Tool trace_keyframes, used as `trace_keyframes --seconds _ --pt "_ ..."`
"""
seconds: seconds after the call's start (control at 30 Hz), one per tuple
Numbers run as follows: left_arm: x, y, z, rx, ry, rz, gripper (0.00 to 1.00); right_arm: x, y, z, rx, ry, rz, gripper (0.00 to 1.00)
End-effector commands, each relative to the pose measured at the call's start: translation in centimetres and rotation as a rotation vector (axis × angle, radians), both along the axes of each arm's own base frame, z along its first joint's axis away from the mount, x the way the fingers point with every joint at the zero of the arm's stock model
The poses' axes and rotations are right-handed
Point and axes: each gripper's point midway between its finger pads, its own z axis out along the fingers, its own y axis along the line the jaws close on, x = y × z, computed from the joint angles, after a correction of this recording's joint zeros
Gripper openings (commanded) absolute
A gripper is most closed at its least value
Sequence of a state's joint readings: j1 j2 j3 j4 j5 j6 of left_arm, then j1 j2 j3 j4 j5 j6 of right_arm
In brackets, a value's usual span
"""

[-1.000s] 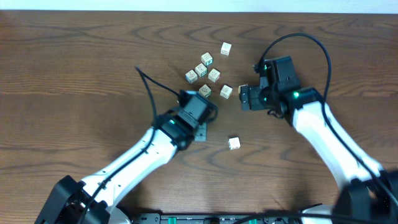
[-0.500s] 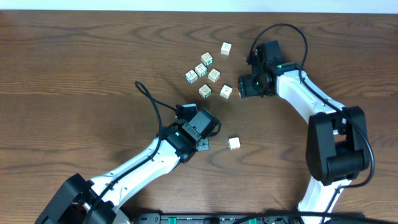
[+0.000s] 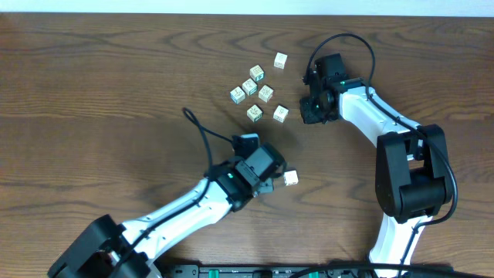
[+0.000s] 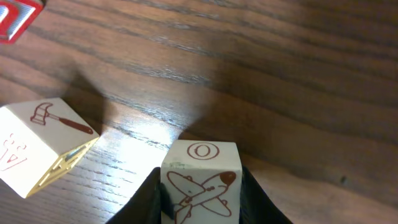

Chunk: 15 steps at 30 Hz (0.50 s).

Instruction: Lift 5 blocks

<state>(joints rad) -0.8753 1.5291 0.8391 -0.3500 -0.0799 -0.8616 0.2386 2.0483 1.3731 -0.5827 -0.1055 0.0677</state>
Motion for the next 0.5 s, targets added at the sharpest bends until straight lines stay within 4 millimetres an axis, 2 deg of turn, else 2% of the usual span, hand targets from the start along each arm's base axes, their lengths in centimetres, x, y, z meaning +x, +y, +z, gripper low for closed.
trace_keyframes --seconds 0.0,0.1,0.23,0.27,0.37,0.47 --pt "-1.3 -0.2 -1.8 0.024 0.044 0.006 0.17 -0.1 0.1 0.1 0.0 0.01 0.006 0.1" --pt "-1.8 -0.5 -2.6 0.031 0.063 0.012 0.17 -0.6 0.0 0.7 -0.002 0.025 0.003 0.04" --pt "-2.2 -1.7 -3.0 0.007 0.064 -0.011 0.17 -1.3 -0.3 3.2 0.0 0.008 0.003 0.02" --pt "-2.2 -2.1 -2.9 -0.003 0.058 -0.019 0.22 -1.4 -0.4 4.1 0.001 0.0 0.001 0.02" --pt "-2.3 -3.1 -2.6 -0.029 0.041 -0.039 0.26 -2.4 -0.7 6.8 0.003 -0.016 -0.001 0.02" --pt "-2.5 -3.3 -2.6 -0.031 0.038 -0.046 0.4 -3.7 -1.3 8.3 -0.013 -0.005 -0.006 0.01"
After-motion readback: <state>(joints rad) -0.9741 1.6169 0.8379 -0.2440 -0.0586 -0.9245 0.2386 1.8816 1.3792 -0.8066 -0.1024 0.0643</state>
